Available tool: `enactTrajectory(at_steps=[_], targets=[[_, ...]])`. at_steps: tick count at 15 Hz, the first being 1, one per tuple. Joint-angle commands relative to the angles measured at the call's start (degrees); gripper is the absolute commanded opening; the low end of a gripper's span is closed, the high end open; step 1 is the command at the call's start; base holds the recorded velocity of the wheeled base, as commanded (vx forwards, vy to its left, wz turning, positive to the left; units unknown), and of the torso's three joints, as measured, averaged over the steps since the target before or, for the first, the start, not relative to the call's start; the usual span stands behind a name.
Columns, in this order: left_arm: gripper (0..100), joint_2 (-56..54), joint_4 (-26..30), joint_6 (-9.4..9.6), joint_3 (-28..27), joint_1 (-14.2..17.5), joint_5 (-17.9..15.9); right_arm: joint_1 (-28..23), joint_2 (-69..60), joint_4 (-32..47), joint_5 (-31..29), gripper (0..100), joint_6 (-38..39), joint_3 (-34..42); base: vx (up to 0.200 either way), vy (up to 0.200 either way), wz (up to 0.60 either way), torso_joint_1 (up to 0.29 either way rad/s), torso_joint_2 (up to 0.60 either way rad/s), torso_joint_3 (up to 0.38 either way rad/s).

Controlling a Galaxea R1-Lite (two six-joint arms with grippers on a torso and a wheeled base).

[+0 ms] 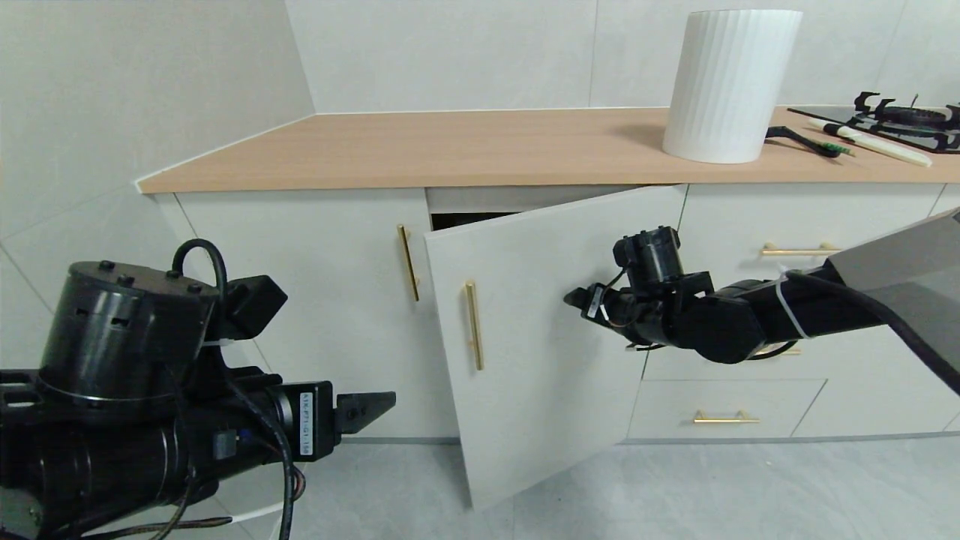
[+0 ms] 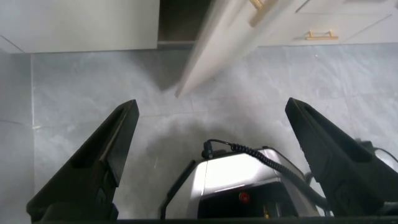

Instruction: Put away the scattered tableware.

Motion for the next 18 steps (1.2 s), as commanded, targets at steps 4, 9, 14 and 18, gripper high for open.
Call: enactTrajectory(at_steps=[4, 9, 14, 18], targets=[[100, 0.00, 0.02, -0.03, 0.00, 0.04, 0.04, -0.48, 4.65, -1.74, -1.60, 100, 4.58, -4.92, 0.000, 0.000, 0.00, 0.000, 0.00, 0.000], [100, 0.08, 0.02, -0.03, 0.00, 0.04, -0.05, -2.85, 7.90, -1.66, -2.57, 100, 7.74, -9.67, 0.000, 0.000, 0.00, 0.000, 0.00, 0.000], [100, 0.08, 0.02, -0.03, 0.00, 0.04, -0.05, -4.17, 13.17, -1.48, -9.25, 100, 7.83, -16.00, 0.000, 0.000, 0.00, 0.000, 0.00, 0.000], [100, 0.08, 0.02, -0.03, 0.00, 0.04, -0.05, -4.61, 13.97, -1.48, -9.68, 100, 7.92, -17.05, 0.000, 0.000, 0.00, 0.000, 0.00, 0.000]])
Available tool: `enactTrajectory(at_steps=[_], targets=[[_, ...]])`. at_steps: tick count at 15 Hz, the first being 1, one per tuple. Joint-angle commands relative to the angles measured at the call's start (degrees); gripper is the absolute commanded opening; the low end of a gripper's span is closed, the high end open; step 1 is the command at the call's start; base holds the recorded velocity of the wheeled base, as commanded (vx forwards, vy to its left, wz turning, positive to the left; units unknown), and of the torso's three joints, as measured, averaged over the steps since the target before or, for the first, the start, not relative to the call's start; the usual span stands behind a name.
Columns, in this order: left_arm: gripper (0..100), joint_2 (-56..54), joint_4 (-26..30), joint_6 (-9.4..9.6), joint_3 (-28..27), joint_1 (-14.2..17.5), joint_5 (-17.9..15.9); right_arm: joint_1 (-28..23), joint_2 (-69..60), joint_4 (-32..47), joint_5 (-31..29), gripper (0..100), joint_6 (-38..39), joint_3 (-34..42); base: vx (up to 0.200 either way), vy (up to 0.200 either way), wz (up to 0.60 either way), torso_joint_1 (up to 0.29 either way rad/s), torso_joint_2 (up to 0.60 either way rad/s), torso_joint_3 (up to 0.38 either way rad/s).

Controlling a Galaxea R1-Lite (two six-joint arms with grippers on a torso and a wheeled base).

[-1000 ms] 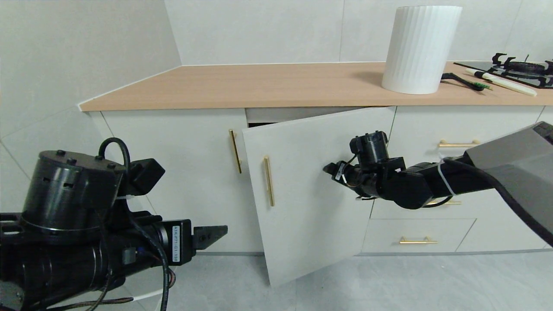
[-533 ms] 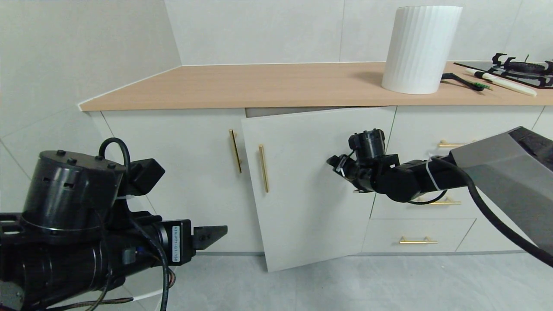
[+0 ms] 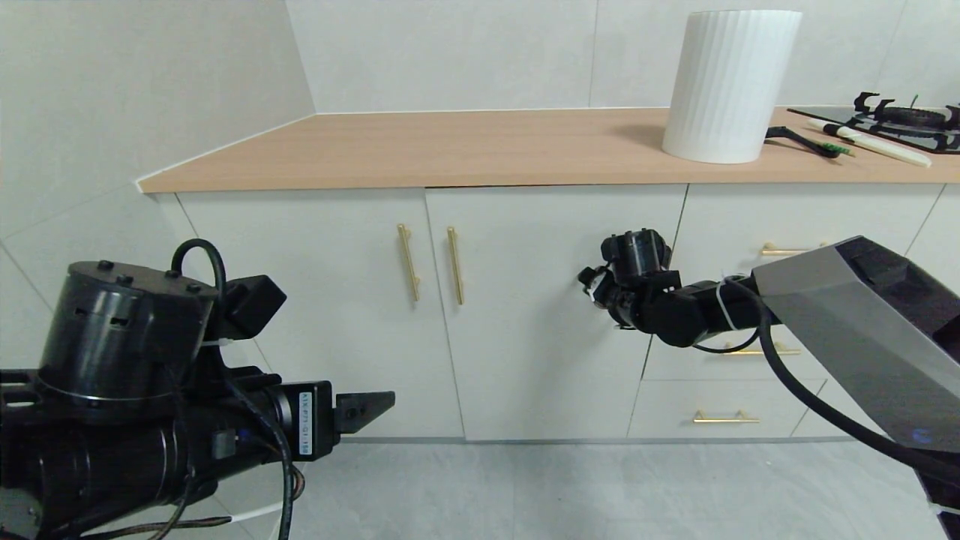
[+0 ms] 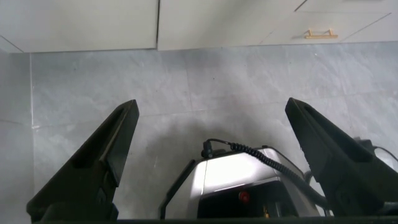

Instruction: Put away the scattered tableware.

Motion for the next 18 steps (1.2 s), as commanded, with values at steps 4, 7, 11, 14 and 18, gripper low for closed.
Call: enactTrajectory(at_steps=[4, 7, 11, 14, 18], targets=[[100, 0.08, -0.01, -0.01, 0.00, 0.01, 0.10, -0.09, 0.62, 0.01, -0.61, 100, -0.08, -0.18, 0.000, 0.000, 0.00, 0.000, 0.00, 0.000], [100, 0.00, -0.01, -0.01, 0.00, 0.01, 0.10, -0.35, 0.70, -0.08, -0.78, 100, -0.08, -0.27, 0.000, 0.000, 0.00, 0.000, 0.00, 0.000], [100, 0.08, -0.01, -0.01, 0.00, 0.01, 0.01, -0.53, -0.88, 0.36, -0.70, 100, -0.08, 0.70, 0.000, 0.000, 0.00, 0.000, 0.00, 0.000], [100, -0.09, -0.01, -0.01, 0.00, 0.01, 0.10, 0.00, -10.28, 0.45, 6.42, 100, -0.79, 12.74, 0.000, 0.000, 0.00, 0.000, 0.00, 0.000], [100, -1.23, -0.01, -0.01, 0.00, 0.19, 0.98, 0.09, -28.30, -1.84, 20.66, 100, -9.84, 29.53, 0.000, 0.000, 0.00, 0.000, 0.00, 0.000]])
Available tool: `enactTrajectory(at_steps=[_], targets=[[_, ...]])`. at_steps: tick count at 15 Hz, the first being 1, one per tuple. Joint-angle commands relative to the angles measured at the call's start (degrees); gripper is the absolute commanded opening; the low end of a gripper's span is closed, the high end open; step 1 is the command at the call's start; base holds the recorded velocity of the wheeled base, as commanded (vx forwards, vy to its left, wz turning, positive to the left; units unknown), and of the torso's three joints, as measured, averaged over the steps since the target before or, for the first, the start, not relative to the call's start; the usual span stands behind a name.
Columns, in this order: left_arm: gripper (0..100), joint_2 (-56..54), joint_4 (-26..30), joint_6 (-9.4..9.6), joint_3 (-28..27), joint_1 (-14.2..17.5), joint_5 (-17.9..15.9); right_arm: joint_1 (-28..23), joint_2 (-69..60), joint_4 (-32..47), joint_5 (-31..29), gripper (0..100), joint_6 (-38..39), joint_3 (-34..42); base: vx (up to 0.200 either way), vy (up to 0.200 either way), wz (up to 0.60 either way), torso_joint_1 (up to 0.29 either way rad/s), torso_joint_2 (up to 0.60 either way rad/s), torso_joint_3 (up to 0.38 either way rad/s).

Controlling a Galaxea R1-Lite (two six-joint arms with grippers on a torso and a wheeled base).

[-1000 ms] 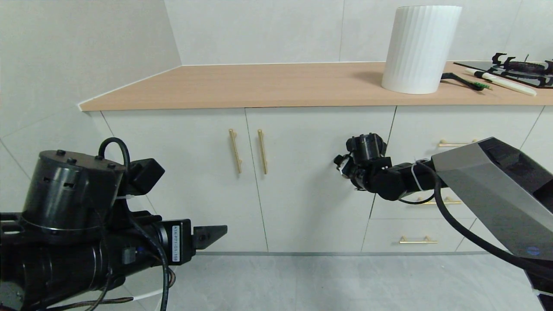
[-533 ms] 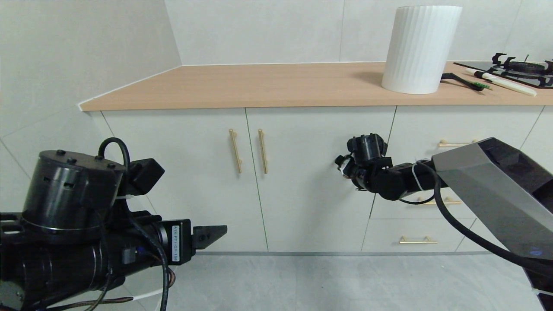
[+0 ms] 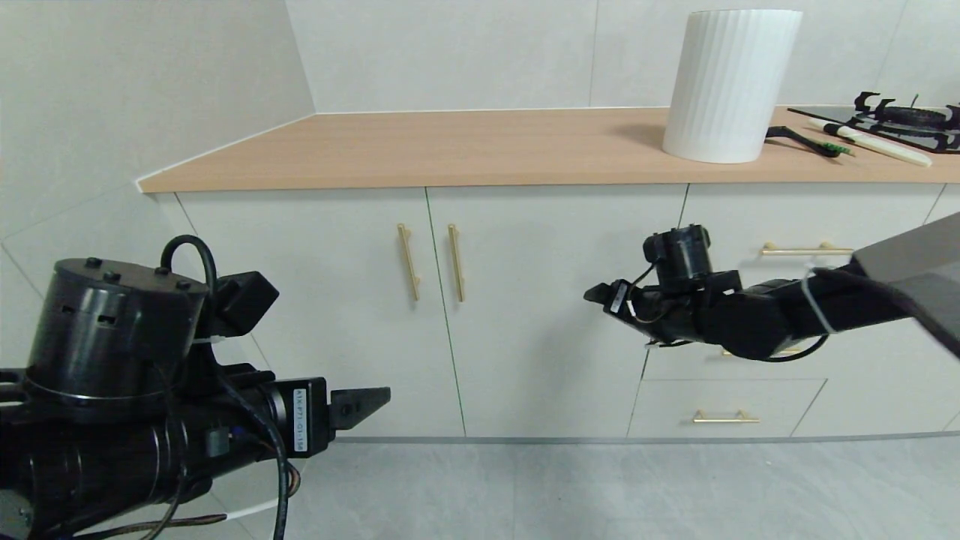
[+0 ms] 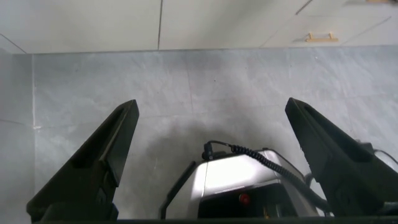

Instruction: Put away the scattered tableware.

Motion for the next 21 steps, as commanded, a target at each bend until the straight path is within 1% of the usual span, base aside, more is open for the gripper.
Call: enactTrajectory(at_steps=[1, 2, 4, 5, 6, 7, 8, 9, 10, 11, 12, 13, 14, 15, 17, 18, 19, 21], targets=[[100, -0.96, -0.01, -0.01, 0.06, 0.22, 0.66, 1.00, -16.42, -1.16, 4.95, 100, -4.28, 10.75, 0.000, 0.000, 0.00, 0.000, 0.00, 0.000], [100, -2.80, -0.01, 0.16, 0.06, 0.92, 1.27, 1.09, -22.48, -1.25, 4.86, 100, -6.57, 14.52, 0.000, 0.000, 0.00, 0.000, 0.00, 0.000], [100, -6.67, -0.01, 0.16, -0.03, 2.94, 1.27, 1.00, -31.18, -1.25, 4.24, 100, -8.67, 19.36, 0.000, 0.000, 0.00, 0.000, 0.00, 0.000], [100, -8.69, -0.01, 0.43, -0.20, 4.17, 1.18, 1.00, -35.66, -1.25, 2.31, 100, -9.91, 22.08, 0.000, 0.000, 0.00, 0.000, 0.00, 0.000], [100, -10.36, -0.01, 1.30, -0.03, 4.61, 1.27, 1.00, -39.00, -1.25, 0.38, 100, -11.58, 24.28, 0.000, 0.000, 0.00, 0.000, 0.00, 0.000], [100, -13.70, 0.08, 3.15, 0.85, 5.49, 1.54, 1.00, -44.28, -1.25, -2.35, 100, -13.95, 27.71, 0.000, 0.000, 0.00, 0.000, 0.00, 0.000], [100, -16.86, 0.08, 4.29, 2.00, 6.63, 1.54, 1.00, -48.94, -1.25, -3.93, 100, -15.71, 30.17, 0.000, 0.000, 0.00, 0.000, 0.00, 0.000], [100, -18.88, 0.08, 5.26, 2.70, 7.42, 1.54, 1.00, -51.84, -1.25, -4.19, 100, -16.58, 31.58, 0.000, 0.000, 0.00, 0.000, 0.00, 0.000], [100, -25.56, 0.17, 8.07, 5.51, 9.44, 1.54, 1.00, -60.63, -0.98, -4.63, 100, -19.40, 35.27, 0.000, 0.000, 0.00, 0.000, 0.00, 0.000], [100, -29.78, 0.17, 10.18, 6.92, 10.59, 1.54, 0.91, -66.07, -0.72, -4.90, 100, -21.86, 37.11, 0.000, 0.000, 0.00, 0.000, 0.00, 0.000], [100, -33.74, 0.35, 11.76, 8.15, 11.91, 1.54, 0.82, -71.44, -0.72, -5.69, 100, -24.23, 39.13, 0.000, 0.000, 0.00, 0.000, 0.00, 0.000], [100, -37.17, 0.35, 12.91, 9.12, 13.05, 1.54, 0.30, -75.65, -0.19, -6.83, 100, -26.43, 40.54, 0.000, 0.000, 0.00, 0.000, 0.00, 0.000], [100, -41.56, 0.35, 15.28, 10.08, 15.16, 1.62, -1.20, -80.84, 1.65, -8.59, 100, -29.07, 41.68, 0.000, 0.000, 0.00, 0.000, 0.00, 0.000], [100, -45.25, 0.43, 17.83, 10.87, 16.83, 1.62, -3.66, -84.97, 4.03, -8.85, 100, -30.65, 42.39, 0.000, 0.000, 0.00, 0.000, 0.00, 0.000], [100, -52.55, 0.52, 22.75, 12.72, 17.88, 1.54, -9.02, -93.32, 9.21, -8.59, 100, -31.61, 42.74, 0.000, 0.000, 0.00, 0.000, 0.00, 0.000], [100, -55.27, 0.61, 24.33, 13.51, 18.76, 1.54, -10.86, -97.01, 11.76, -8.50, 100, -31.70, 42.83, 0.000, 0.000, 0.00, 0.000, 0.00, 0.000], [100, -56.68, 0.61, 24.68, 14.04, 19.64, 1.54, -11.83, -99.39, 13.61, -8.50, 100, -31.97, 42.91, 0.000, 0.000, 0.00, 0.000, 0.00, 0.000], [100, -62.65, 1.31, 25.03, 16.23, 22.01, 1.27, -15.17, -109.32, 21.34, -8.50, 100, -36.27, 44.76, 0.000, 0.000, 0.00, 0.000, 0.00, 0.000]])
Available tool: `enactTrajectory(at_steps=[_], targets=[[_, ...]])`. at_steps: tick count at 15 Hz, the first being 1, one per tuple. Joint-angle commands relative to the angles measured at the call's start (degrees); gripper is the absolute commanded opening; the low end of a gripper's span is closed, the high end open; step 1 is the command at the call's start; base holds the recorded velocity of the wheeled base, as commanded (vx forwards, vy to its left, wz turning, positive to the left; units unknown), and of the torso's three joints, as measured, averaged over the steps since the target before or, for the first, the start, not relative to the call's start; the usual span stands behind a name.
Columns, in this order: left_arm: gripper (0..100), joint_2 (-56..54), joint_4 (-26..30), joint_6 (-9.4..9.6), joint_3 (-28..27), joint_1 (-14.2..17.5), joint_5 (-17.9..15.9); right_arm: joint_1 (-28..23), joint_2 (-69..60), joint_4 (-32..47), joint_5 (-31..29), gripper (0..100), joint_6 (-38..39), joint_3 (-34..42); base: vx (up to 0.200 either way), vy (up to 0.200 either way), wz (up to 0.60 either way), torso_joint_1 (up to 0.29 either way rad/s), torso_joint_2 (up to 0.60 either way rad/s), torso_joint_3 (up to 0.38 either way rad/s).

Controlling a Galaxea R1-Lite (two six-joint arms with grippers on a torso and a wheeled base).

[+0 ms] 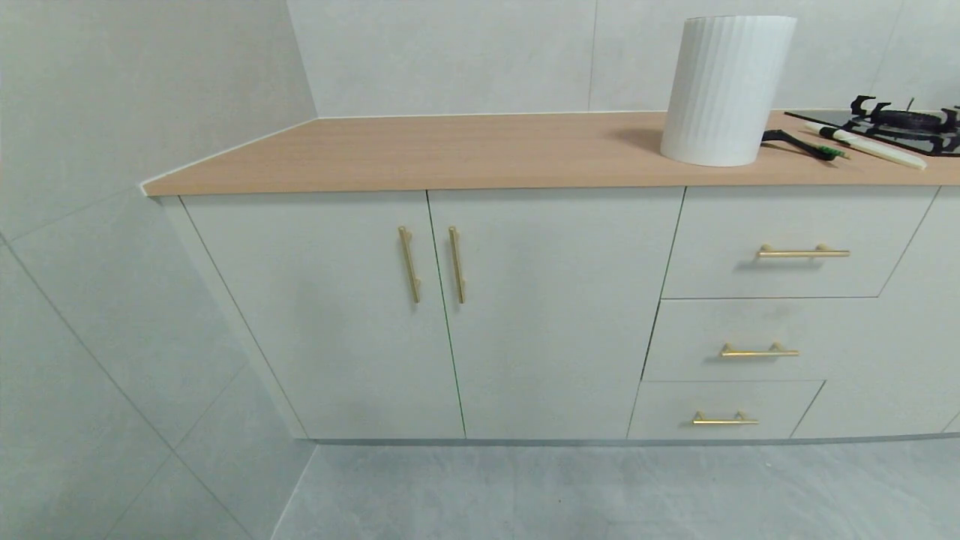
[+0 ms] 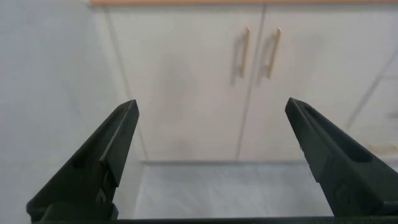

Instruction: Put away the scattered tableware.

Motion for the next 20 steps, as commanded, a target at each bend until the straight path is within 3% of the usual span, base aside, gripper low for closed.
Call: enactTrajectory(at_steps=[1, 5, 6, 9, 13, 14, 15, 17, 18, 20], targets=[[100, -9.84, 0.81, 0.95, 2.91, 3.13, -0.18, -5.21, -15.57, 6.70, -0.05, 100, -5.04, 2.73, 0.000, 0.000, 0.00, 0.000, 0.00, 0.000], [100, -15.99, 1.69, 3.67, 5.99, 7.79, -0.18, -10.31, -18.91, 8.20, -1.37, 100, -7.50, 4.48, 0.000, 0.000, 0.00, 0.000, 0.00, 0.000], [100, -18.45, 1.60, 4.11, 7.92, 10.08, -0.27, -12.94, -21.11, 8.20, -1.11, 100, -7.59, 7.21, 0.000, 0.000, 0.00, 0.000, 0.00, 0.000], [100, -22.41, 1.16, 5.34, 11.88, 11.83, -0.18, -14.09, -23.83, 7.40, -0.67, 100, -7.42, 13.89, 0.000, 0.000, 0.00, 0.000, 0.00, 0.000], [100, -22.41, -4.90, 5.61, 19.70, 11.83, -0.27, -14.09, -23.92, 0.90, 4.43, 100, -7.15, 24.79, 0.000, 0.000, 0.00, 0.000, 0.00, 0.000], [100, -22.41, -9.03, 5.61, 25.24, 11.83, -0.88, -14.09, -23.83, -5.34, 8.12, 100, -7.24, 31.20, 0.000, 0.000, 0.00, 0.000, 0.00, 0.000], [100, -22.41, -10.26, 5.78, 28.14, 11.83, -2.55, -14.09, -23.83, -7.10, 10.93, 100, -7.15, 32.61, 0.000, 0.000, 0.00, 0.000, 0.00, 0.000], [100, -22.41, -8.86, 5.43, 28.14, 11.83, -4.40, -14.09, -23.83, -5.43, 14.10, 100, -6.98, 32.61, 0.000, 0.000, 0.00, 0.000, 0.00, 0.000], [100, -22.41, -7.10, 5.43, 28.14, 11.83, -5.63, -14.09, -23.83, 0.11, 14.54, 100, -7.50, 32.61, 0.000, 0.000, 0.00, 0.000, 0.00, 0.000], [100, -22.41, -3.50, 5.43, 28.14, 11.83, -8.18, -14.09, -23.83, 0.55, 14.45, 100, -7.42, 32.52, 0.000, 0.000, 0.00, 0.000, 0.00, 0.000]])
